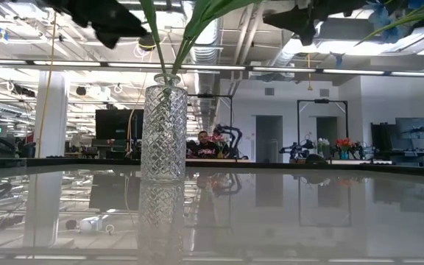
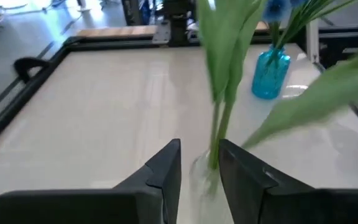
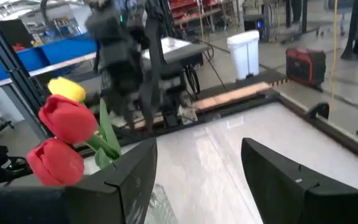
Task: Sort flowers into vase by color
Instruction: Return to home position
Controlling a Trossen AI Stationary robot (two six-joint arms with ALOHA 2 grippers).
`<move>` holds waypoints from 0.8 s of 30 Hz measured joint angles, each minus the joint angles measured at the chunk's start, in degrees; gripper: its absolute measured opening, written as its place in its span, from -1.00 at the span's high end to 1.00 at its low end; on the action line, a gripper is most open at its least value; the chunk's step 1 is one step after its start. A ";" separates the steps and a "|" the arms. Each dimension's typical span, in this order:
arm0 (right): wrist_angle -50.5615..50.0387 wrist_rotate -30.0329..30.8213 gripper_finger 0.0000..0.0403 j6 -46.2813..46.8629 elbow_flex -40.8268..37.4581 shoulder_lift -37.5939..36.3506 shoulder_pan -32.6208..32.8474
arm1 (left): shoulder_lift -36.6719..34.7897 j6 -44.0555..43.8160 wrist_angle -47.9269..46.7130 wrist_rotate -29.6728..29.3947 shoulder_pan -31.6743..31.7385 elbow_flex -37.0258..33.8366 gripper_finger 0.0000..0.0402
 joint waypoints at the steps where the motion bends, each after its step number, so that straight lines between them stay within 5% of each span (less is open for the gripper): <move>1: -0.70 -0.11 -0.29 0.51 0.00 0.00 0.00 | -2.45 -0.02 -3.06 -0.28 0.19 0.00 0.52; 6: -9.12 -0.69 -0.29 0.96 0.05 -1.89 -0.17 | -13.08 0.65 -13.29 -7.23 1.00 -0.08 0.51; 14: -20.78 1.04 -0.29 -0.18 -0.31 -4.85 -0.63 | -25.68 3.83 -8.12 -9.35 3.04 -10.89 0.51; 24: -11.09 6.59 -0.17 1.23 -13.70 -8.22 -0.62 | -39.58 5.29 -1.57 -7.59 5.90 -22.13 0.51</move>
